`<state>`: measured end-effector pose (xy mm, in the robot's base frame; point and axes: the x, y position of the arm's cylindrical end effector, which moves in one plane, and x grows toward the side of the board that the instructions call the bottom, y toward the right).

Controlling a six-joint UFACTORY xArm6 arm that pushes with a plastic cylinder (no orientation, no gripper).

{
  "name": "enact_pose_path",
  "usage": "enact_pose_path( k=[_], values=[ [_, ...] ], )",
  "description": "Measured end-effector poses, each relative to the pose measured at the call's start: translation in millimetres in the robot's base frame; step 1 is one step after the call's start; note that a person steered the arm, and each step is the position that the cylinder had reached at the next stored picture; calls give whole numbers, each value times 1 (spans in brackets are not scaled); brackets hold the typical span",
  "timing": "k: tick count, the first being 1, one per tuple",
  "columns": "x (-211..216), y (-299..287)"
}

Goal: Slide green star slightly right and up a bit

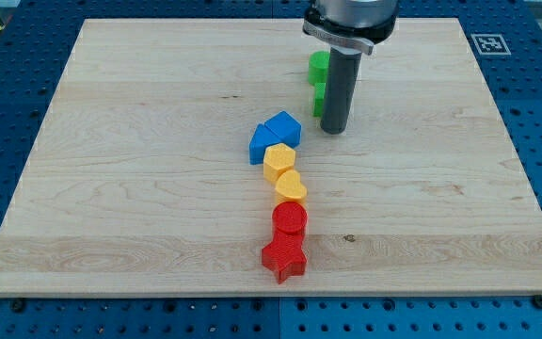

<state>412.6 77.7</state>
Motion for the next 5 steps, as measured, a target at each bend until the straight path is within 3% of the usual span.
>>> enact_pose_path(
  k=[5],
  values=[
    [-32, -1]
  ],
)
